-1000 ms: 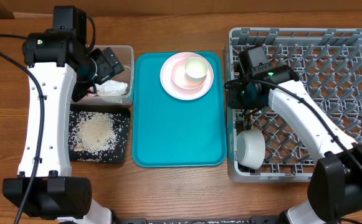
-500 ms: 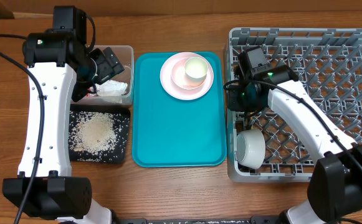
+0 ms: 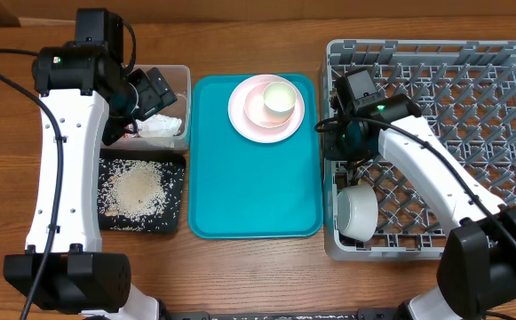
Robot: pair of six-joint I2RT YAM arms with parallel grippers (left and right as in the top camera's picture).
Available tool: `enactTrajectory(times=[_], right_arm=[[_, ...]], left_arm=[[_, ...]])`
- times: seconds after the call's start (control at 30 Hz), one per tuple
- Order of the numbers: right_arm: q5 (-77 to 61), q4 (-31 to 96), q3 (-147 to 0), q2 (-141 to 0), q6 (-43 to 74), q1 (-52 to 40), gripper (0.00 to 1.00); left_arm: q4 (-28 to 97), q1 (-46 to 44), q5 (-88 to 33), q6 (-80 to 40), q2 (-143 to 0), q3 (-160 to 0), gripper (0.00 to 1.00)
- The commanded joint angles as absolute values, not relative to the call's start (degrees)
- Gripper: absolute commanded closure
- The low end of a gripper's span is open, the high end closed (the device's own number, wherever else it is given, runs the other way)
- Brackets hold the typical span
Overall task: Sort waste into correct bins and load items into the dishwasher
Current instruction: 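Move the right gripper left to the white paper cup on the plate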
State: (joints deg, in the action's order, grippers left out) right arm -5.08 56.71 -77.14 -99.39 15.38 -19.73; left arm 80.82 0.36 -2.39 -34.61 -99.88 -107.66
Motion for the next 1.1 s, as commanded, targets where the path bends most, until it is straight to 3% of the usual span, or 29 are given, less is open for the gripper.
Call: enactTrajectory(times=[0.0, 0.53, 0.87, 1.07], right_arm=[[-7.8, 56.9, -76.8, -99.4, 15.2, -21.6, 0.81], [-7.8, 58.7, -76.8, -99.4, 15.2, -21.8, 0.87], [-7.9, 58.7, -76.8, -99.4, 15.2, -21.9, 0.86], [-7.7, 58.7, -76.9, -99.4, 14.8, -21.8, 0.81]], left_arm=[[80.8, 0.0, -2.4, -34.7, -99.5, -108.5, 0.00], [80.8, 0.0, -2.4, -34.7, -99.5, -108.5, 0.00], [80.8, 0.0, -2.4, -34.7, -99.5, -108.5, 0.00], [80.8, 0.0, -2.4, -34.7, -99.5, -108.5, 0.00]])
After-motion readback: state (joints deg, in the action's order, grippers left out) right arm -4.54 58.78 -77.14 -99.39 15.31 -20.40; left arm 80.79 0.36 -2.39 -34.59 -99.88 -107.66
